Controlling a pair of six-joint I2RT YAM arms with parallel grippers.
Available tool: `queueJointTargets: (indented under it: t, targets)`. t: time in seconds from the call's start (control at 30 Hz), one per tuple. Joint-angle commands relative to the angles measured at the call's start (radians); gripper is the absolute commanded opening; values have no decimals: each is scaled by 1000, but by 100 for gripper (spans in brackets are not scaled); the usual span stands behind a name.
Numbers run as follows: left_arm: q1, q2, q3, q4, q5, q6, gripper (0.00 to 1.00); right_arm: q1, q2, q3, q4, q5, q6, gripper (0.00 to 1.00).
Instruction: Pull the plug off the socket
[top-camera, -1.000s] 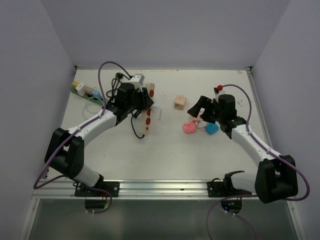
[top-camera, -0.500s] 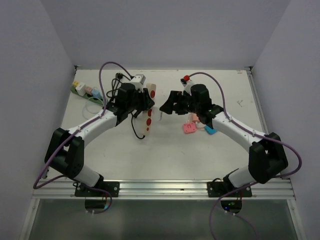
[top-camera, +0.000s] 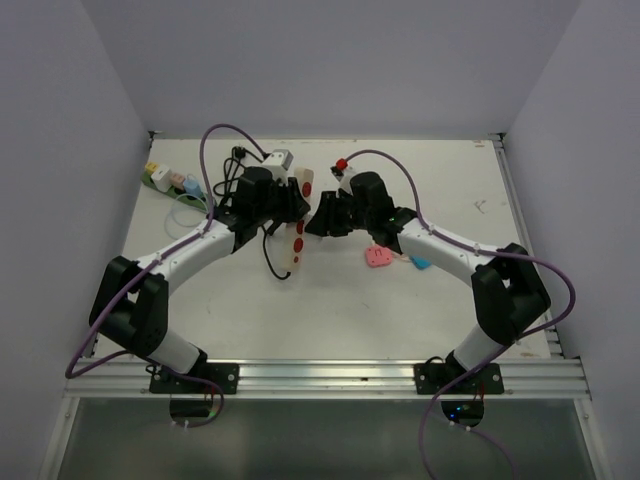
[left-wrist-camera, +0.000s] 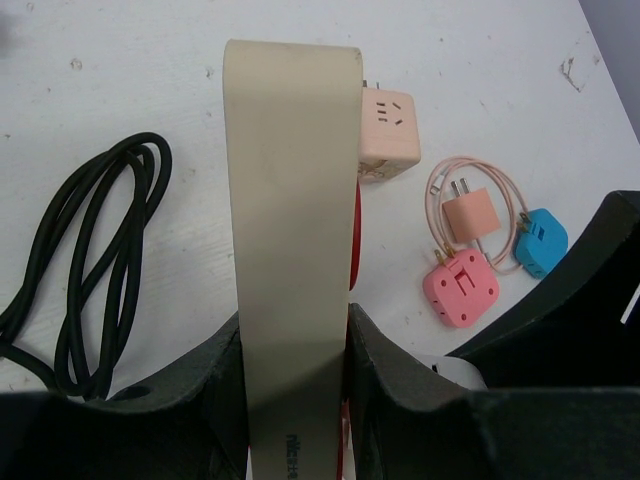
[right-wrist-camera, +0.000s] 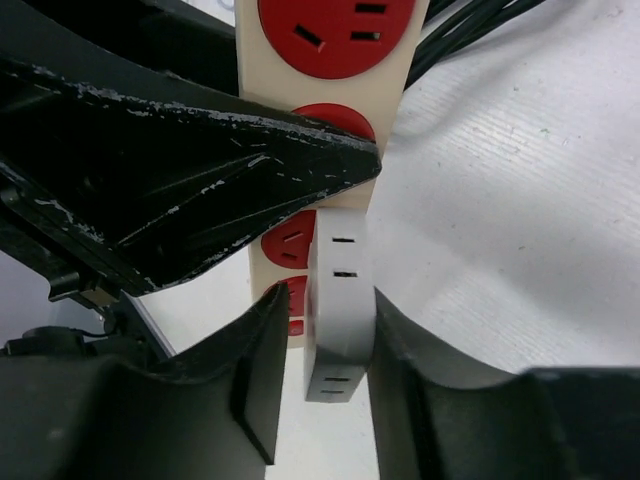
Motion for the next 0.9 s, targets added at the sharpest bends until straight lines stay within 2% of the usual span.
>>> queueJointTargets:
  t: [0.0, 0.17, 0.23, 0.4, 0.67, 0.87]
  targets:
    - [-7, -62, 11, 35, -11, -12, 0, 8, -4, 44, 3, 16, -4, 37]
    - [-5, -62, 8, 24, -58, 8, 0, 8, -27, 25, -37, 33, -18, 6]
    - [-2, -62, 6, 18, -77, 13, 0, 8, -37, 15, -58, 36, -21, 0]
    - [6, -60, -7, 0, -140, 39, 0, 8, -85, -13, -98, 27, -23, 0]
    - [7, -47, -29, -11, -317, 112, 0, 6, -145, -48, -190, 20, -21, 0]
    - [9, -36, -32, -53, -387, 134, 0, 3, -191, -65, -233, 12, -43, 0]
